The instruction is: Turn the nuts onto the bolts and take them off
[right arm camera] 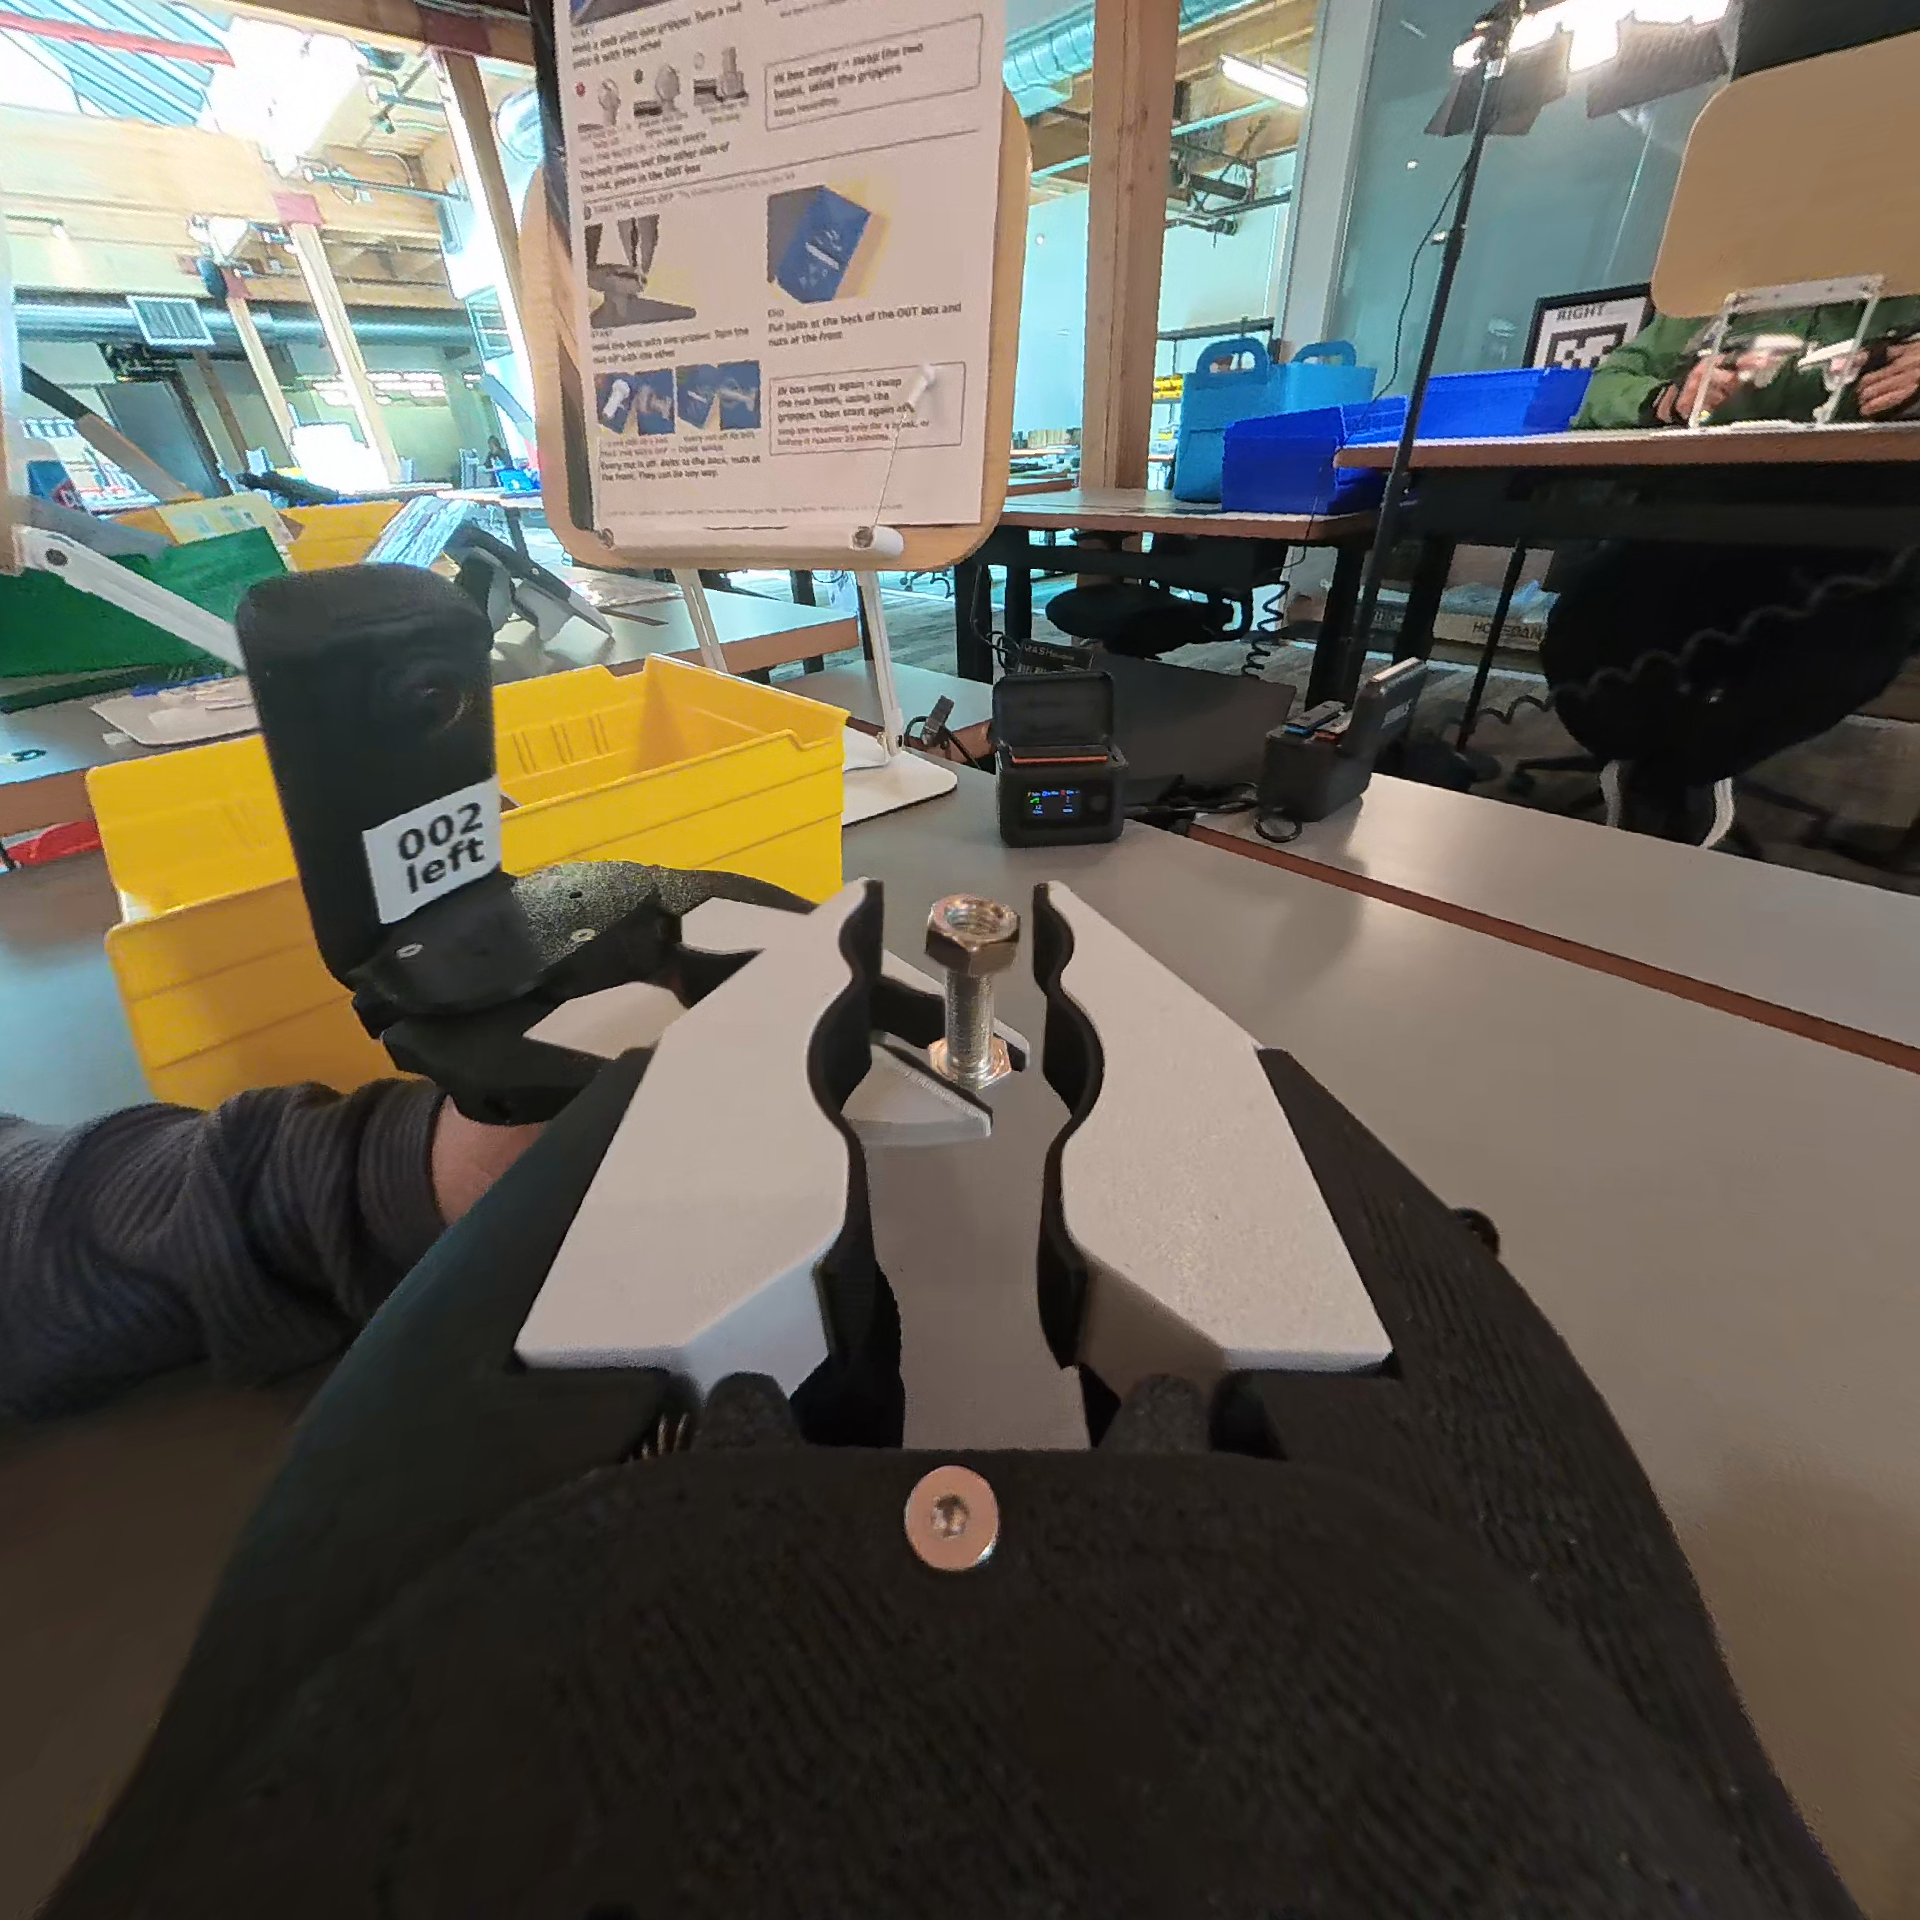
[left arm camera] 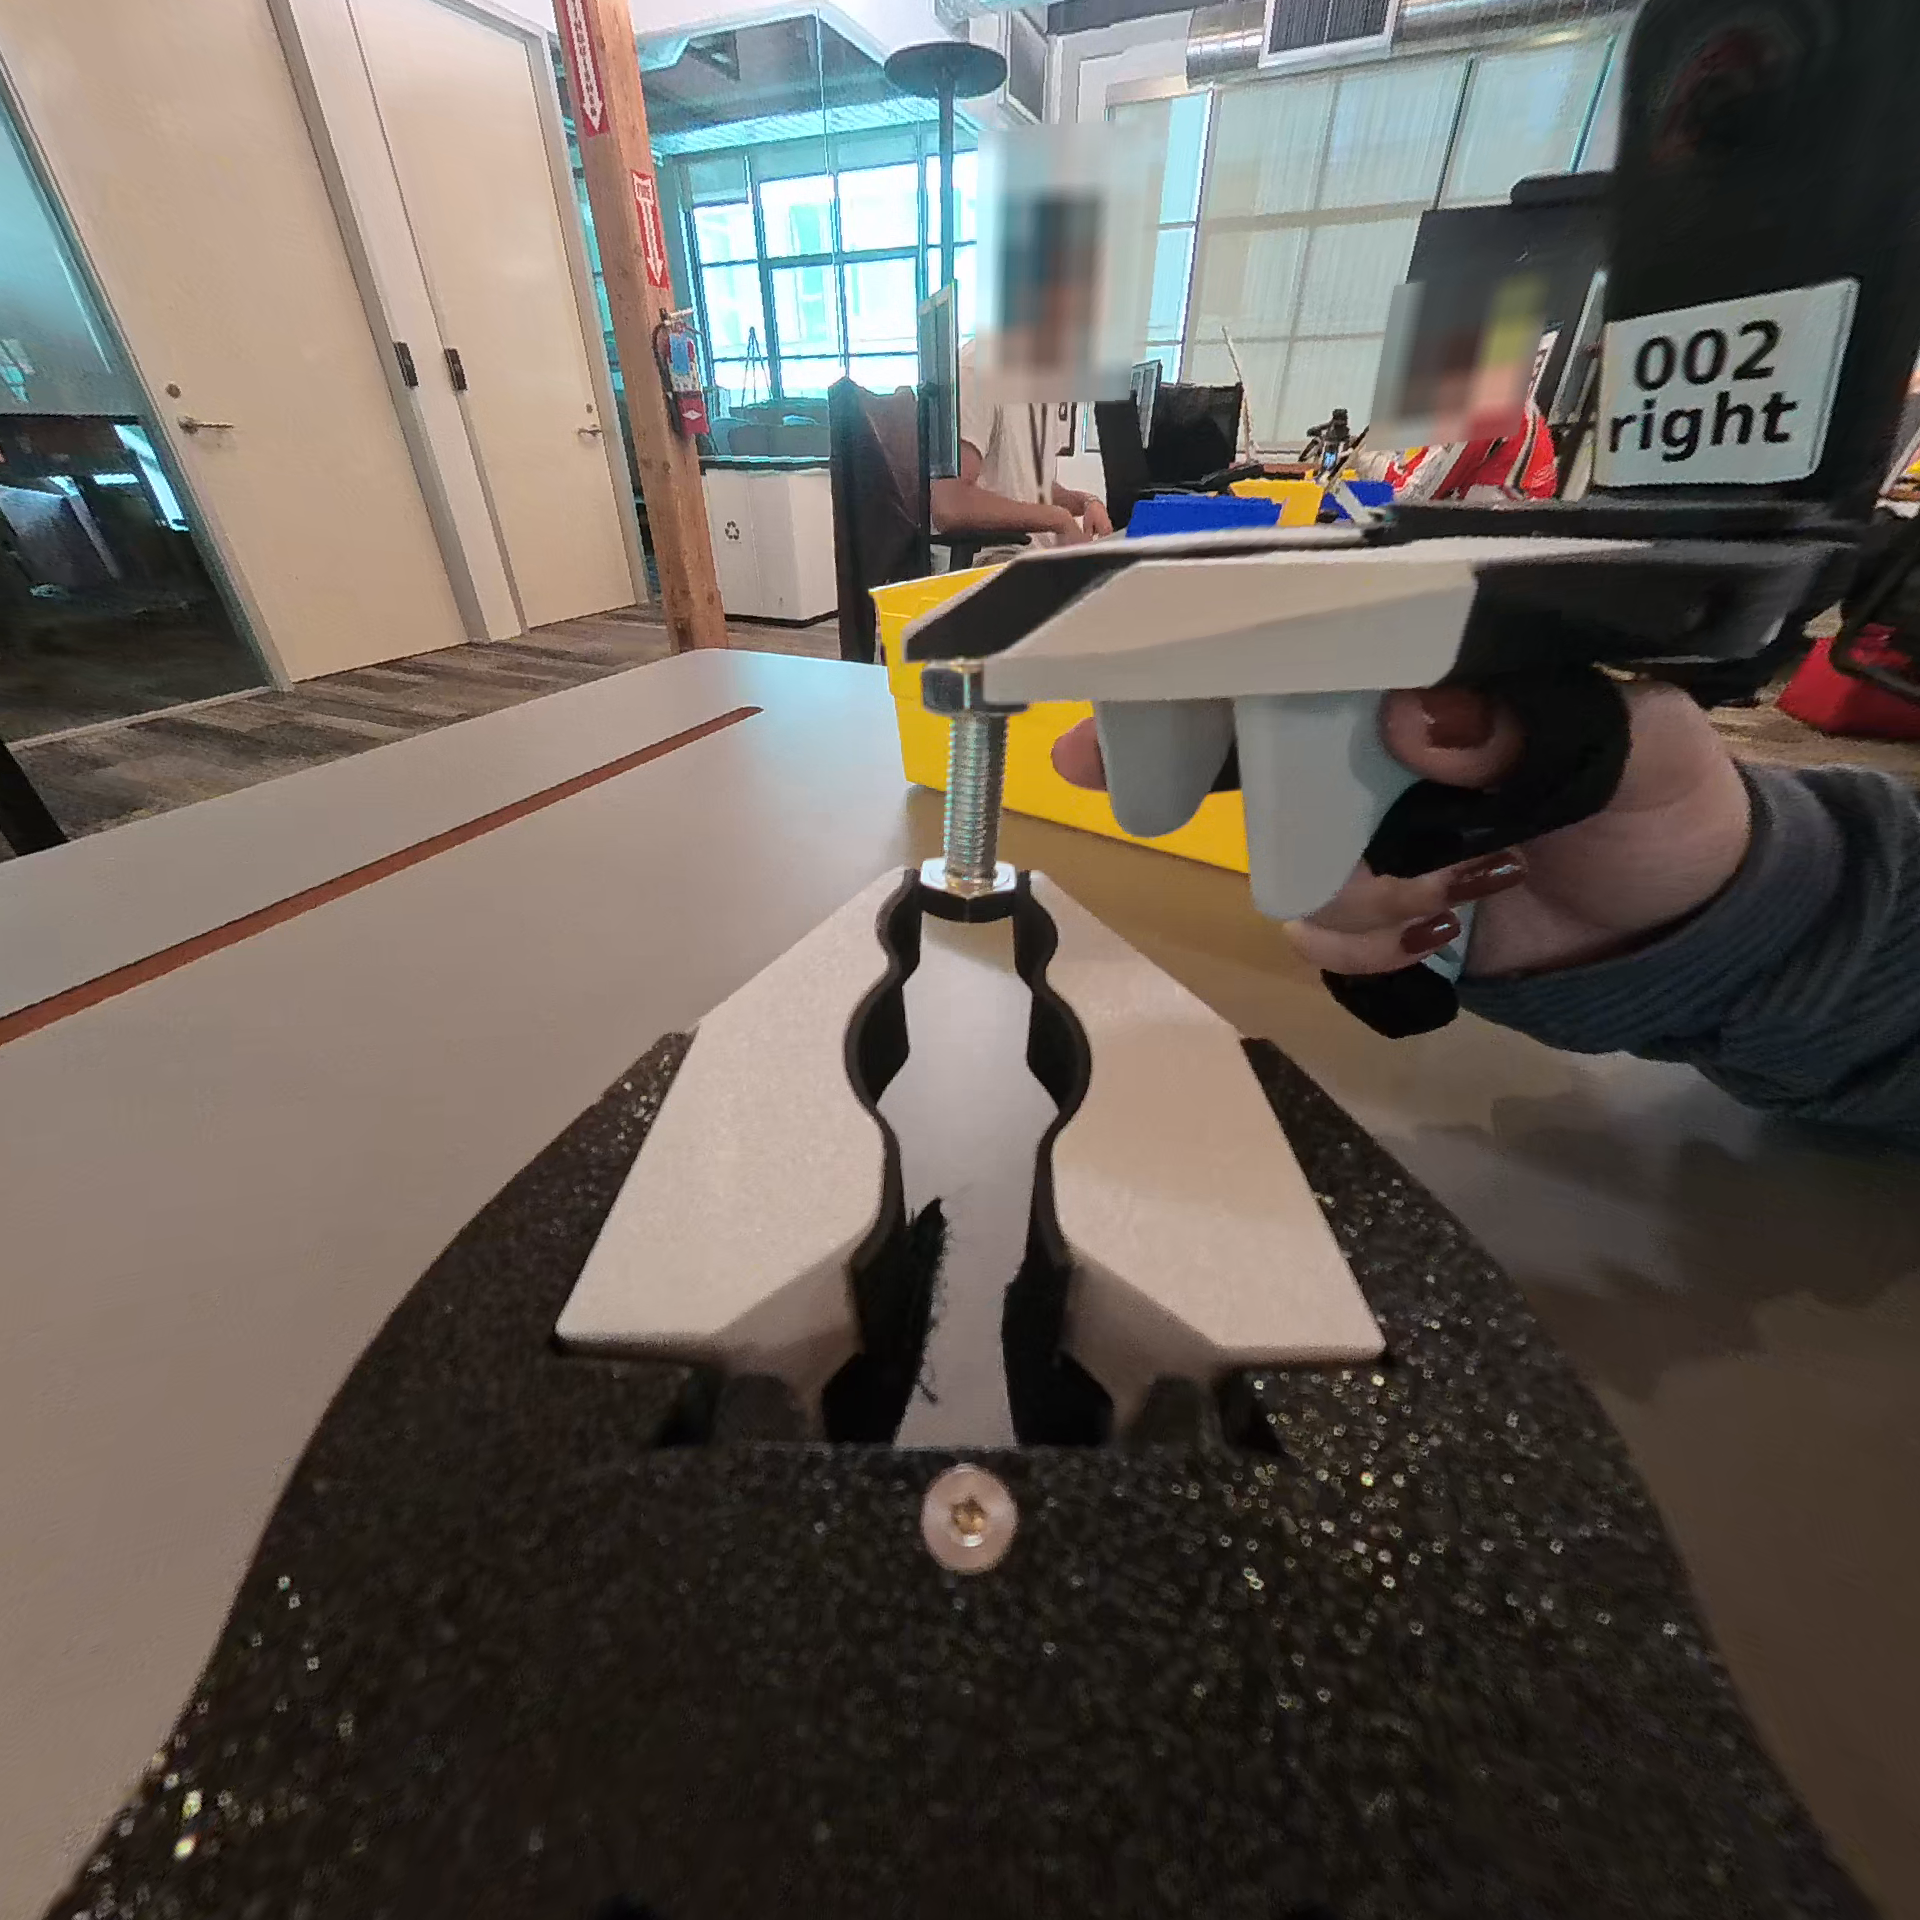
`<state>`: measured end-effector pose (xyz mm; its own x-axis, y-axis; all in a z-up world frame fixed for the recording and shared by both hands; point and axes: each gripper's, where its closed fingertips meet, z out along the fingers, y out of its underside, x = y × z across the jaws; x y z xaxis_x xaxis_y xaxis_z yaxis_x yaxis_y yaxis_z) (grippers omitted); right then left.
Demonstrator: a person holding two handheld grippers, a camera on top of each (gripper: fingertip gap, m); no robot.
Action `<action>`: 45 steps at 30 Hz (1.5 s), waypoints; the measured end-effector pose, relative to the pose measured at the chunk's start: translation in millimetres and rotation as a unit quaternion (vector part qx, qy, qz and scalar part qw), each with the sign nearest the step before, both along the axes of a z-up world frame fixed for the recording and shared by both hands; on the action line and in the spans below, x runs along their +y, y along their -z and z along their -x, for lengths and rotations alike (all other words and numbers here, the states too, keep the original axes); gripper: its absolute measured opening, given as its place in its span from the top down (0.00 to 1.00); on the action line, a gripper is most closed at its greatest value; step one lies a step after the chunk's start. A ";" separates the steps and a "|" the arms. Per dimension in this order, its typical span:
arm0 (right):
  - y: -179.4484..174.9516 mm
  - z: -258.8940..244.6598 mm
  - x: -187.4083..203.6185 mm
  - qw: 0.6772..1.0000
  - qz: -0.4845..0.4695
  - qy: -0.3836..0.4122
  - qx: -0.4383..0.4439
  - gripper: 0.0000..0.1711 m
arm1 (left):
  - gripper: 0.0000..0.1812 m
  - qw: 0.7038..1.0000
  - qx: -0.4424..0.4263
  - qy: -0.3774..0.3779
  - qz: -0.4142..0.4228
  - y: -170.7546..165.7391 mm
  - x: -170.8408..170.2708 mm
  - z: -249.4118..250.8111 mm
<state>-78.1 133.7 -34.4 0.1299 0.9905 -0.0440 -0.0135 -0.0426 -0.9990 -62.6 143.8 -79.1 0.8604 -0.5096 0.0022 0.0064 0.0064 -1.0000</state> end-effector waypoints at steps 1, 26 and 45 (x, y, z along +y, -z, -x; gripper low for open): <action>0.3 0.3 -0.5 1.000 -0.004 -0.002 -0.001 0.83 | 0.92 1.000 -0.003 0.001 0.000 -0.2 -0.1 0.3; -3.1 2.7 -12.3 0.999 -0.026 -0.032 0.013 0.70 | 0.92 1.000 -0.012 0.012 -0.018 -8.5 -4.5 1.1; -5.2 5.6 -27.6 0.997 -0.025 -0.071 0.027 0.65 | 0.91 0.999 -0.015 0.044 -0.019 -9.0 -8.5 -12.2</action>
